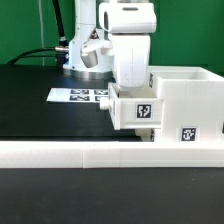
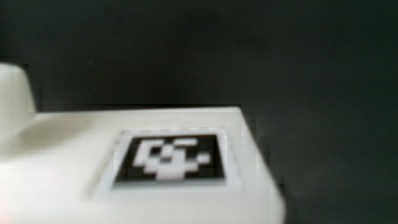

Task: Assemble drawer

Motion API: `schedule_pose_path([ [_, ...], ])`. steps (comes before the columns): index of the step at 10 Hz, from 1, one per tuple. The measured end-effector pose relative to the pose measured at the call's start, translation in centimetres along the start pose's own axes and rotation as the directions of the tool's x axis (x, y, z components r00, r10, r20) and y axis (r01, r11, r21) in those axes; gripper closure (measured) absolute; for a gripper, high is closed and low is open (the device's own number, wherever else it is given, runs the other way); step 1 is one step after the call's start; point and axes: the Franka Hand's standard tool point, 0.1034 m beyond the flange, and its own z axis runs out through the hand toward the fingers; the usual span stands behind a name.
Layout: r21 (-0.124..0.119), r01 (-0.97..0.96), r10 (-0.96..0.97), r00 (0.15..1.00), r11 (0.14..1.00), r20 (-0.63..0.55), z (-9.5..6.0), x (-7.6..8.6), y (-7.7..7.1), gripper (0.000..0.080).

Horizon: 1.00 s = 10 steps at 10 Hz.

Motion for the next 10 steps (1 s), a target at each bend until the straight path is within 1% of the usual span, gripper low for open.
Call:
schedule_pose_path([
  [1,0.000,0.000,0.000,1.000,1.000,0.000,0.0,0.0,0.0,0.0572],
  [3,0.001,-0.005,0.005,1.000,1.000,0.000,-0.1,0.1,0.0,0.0299],
  [4,0.002,-0.004,0.004,1.000,1.000,0.001,-0.3,0.2,0.1,0.0299],
  [5,0.008,-0.003,0.003,1.000,1.000,0.004,-0.8,0.2,0.3,0.0179],
  [6,0.006,-0.004,0.004,1.000,1.000,0.005,-1.1,0.3,0.5,0.0179],
  [7,0.008,-0.011,0.011,1.000,1.000,0.010,-1.8,0.3,0.5,0.0158],
  [8,0.011,-0.017,0.017,1.000,1.000,0.019,-2.8,0.2,0.6,0.0152],
  [9,0.025,-0.021,0.020,0.999,0.999,0.030,-3.9,-0.1,0.7,0.0152],
  [10,0.031,-0.027,0.026,0.999,0.999,0.040,-5.1,-0.6,1.2,0.0150],
])
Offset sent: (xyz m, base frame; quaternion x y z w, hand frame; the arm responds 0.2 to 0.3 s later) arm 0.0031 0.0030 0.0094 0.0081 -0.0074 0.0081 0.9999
